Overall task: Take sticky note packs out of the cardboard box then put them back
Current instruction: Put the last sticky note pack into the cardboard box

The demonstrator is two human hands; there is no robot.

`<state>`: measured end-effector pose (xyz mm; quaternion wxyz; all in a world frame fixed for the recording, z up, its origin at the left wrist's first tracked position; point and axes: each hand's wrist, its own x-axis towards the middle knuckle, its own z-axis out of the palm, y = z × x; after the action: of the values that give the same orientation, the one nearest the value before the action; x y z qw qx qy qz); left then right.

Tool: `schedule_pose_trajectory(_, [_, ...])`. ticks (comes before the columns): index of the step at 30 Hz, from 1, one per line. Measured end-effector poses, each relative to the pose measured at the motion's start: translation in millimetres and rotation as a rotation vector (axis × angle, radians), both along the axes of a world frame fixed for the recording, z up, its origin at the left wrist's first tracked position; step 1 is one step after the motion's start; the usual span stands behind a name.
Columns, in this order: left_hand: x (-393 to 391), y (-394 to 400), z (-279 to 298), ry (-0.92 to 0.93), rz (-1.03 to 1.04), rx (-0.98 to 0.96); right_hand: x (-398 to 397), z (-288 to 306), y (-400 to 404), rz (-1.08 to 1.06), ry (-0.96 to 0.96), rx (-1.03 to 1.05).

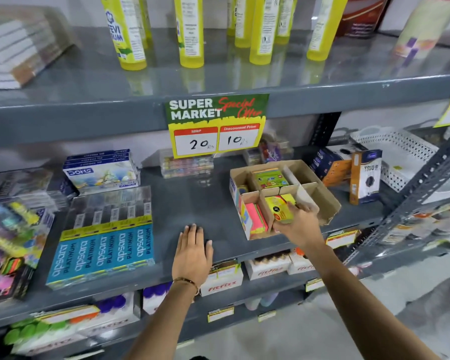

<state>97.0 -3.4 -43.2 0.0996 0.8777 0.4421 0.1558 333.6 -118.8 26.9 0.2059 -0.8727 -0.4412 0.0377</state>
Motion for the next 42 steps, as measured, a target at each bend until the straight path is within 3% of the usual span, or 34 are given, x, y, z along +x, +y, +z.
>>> schedule_pose_trajectory(9, [-0.3, -0.5, -1.1, 0.027, 0.008, 0.002, 8.6, -9.0, -3.9, 0.022, -0.014, -0.147])
schedule_pose_trajectory(12, [-0.1, -0.6, -1.0, 0.036, 0.008, -0.004, 5.4, -1.0, -12.4, 0.056, 0.152, 0.038])
schedule_pose_trajectory(14, [0.2, 0.0, -1.3, 0.034, 0.009, -0.016, 7.2, 3.7, -17.4, 0.090, 0.073, 0.159])
schedule_pose_trajectory(20, [-0.2, -1.3, 0.9, 0.028, 0.013, -0.035, 19.7, 0.9, -15.2, 0.285, -0.135, -0.159])
schedule_pose_trajectory(28, [4.8, -6.7, 8.5, -0.063, 0.058, -0.070, 17.2, -1.9, -14.8, 0.293, -0.207, -0.138])
schedule_pose_trajectory(30, [17.3, -19.4, 19.9, -0.174, 0.061, 0.007, 14.7, -5.2, -19.7, 0.278, -0.186, -0.095])
schedule_pose_trajectory(32, [44.1, -37.3, 34.4, -0.214, -0.067, 0.145, 15.0, -6.8, -27.9, 0.244, -0.183, -0.030])
schedule_pose_trajectory(36, [104.0, -64.3, 60.5, 0.034, -0.364, 0.340, 17.9, -7.8, -36.0, 0.242, -0.305, -0.023])
schedule_pose_trajectory(39, [131.1, -66.0, 69.6, 0.294, -0.383, 0.326, 19.2, -9.6, -29.9, 0.240, -0.346, -0.090])
schedule_pose_trajectory(42, [142.8, -62.7, 70.7, 0.337, -0.337, 0.309, 22.3, -10.9, -23.2, 0.232, -0.362, -0.139])
